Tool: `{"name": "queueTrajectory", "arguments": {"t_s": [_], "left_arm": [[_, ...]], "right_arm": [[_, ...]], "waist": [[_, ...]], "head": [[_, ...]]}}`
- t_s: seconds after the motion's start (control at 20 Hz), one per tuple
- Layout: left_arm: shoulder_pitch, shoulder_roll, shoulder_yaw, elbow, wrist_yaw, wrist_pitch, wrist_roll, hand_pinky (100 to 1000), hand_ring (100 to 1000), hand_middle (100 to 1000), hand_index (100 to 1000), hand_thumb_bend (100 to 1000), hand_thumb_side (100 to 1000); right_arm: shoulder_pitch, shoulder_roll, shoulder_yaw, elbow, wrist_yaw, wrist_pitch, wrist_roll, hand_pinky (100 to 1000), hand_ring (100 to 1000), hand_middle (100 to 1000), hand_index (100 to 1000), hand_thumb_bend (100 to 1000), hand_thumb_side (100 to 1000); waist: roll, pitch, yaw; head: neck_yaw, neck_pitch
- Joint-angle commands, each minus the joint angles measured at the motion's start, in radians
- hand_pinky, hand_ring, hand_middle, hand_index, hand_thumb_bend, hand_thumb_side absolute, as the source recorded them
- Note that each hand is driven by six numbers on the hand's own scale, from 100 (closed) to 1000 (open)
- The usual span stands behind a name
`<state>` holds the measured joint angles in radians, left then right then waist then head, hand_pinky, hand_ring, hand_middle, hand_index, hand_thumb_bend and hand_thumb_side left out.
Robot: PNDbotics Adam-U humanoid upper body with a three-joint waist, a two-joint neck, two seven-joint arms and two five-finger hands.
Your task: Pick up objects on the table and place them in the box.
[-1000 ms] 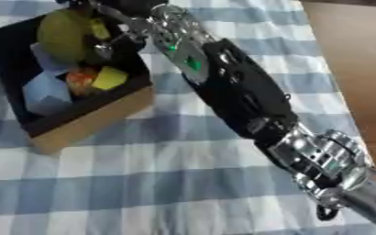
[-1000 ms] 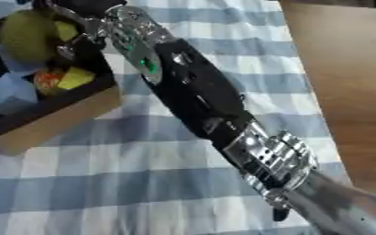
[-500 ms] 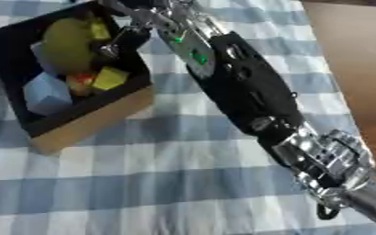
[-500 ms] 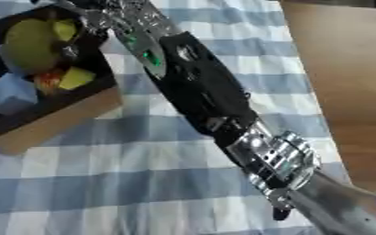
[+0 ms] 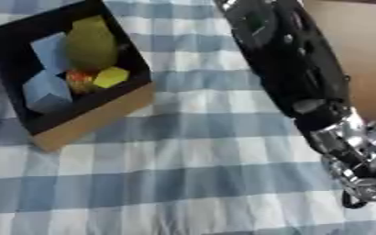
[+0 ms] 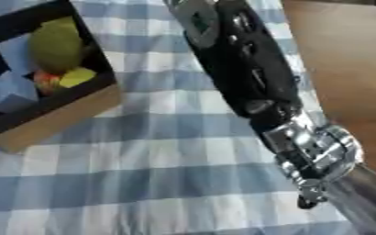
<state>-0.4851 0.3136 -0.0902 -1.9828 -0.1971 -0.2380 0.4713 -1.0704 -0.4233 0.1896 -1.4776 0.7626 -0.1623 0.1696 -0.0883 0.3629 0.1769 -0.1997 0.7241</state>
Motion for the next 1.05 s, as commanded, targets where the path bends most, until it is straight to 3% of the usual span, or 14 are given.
{"name": "queueTrajectory", "arguments": {"t_s": [0.05, 0.4, 0.45, 0.5, 0.65, 0.8, 1.05], "left_arm": [[-0.001, 0.028, 0.015, -0.017, -0.013, 0.004, 0.014, 749, 863, 768, 796, 484, 647], [0.011, 0.034, 0.031, -0.017, -0.028, 0.012, 0.038, 748, 865, 769, 796, 482, 650], [0.012, 0.034, 0.034, -0.017, -0.030, 0.013, 0.041, 748, 865, 769, 796, 482, 650], [0.013, 0.035, 0.037, -0.017, -0.032, 0.013, 0.045, 748, 865, 769, 797, 483, 650], [0.017, 0.037, 0.044, -0.017, -0.038, 0.016, 0.055, 747, 865, 770, 797, 482, 651], [0.022, 0.038, 0.053, -0.017, -0.045, 0.019, 0.066, 747, 865, 770, 797, 484, 650], [0.033, 0.037, 0.061, -0.017, -0.050, 0.025, 0.080, 747, 864, 770, 797, 485, 649]], "right_arm": [[0.032, -0.105, -0.055, -0.099, -0.055, 0.025, -0.052, 861, 882, 649, 850, 100, 120], [0.211, -0.250, -0.135, -0.282, -0.167, 0.092, -0.165, 864, 891, 703, 858, 100, 383], [0.237, -0.259, -0.140, -0.308, -0.184, 0.103, -0.181, 865, 893, 715, 862, 100, 463], [0.263, -0.265, -0.145, -0.335, -0.200, 0.113, -0.197, 867, 894, 719, 865, 100, 441], [0.345, -0.260, -0.169, -0.417, -0.250, 0.136, -0.248, 873, 903, 751, 875, 100, 538], [0.427, -0.225, -0.199, -0.496, -0.300, 0.133, -0.298, 876, 910, 753, 878, 100, 567], [0.563, -0.189, -0.241, -0.522, -0.384, 0.060, -0.382, 865, 897, 736, 872, 100, 577]], "waist": [[0.002, -0.040, -0.006], [0.015, -0.030, -0.033], [0.017, -0.028, -0.037], [0.019, -0.026, -0.041], [0.026, -0.020, -0.052], [0.034, -0.016, -0.060], [0.044, -0.022, -0.059]], "head": [[0.028, 0.004], [0.068, -0.010], [0.074, -0.013], [0.079, -0.017], [0.092, -0.024], [0.102, -0.028], [0.102, -0.018]]}}
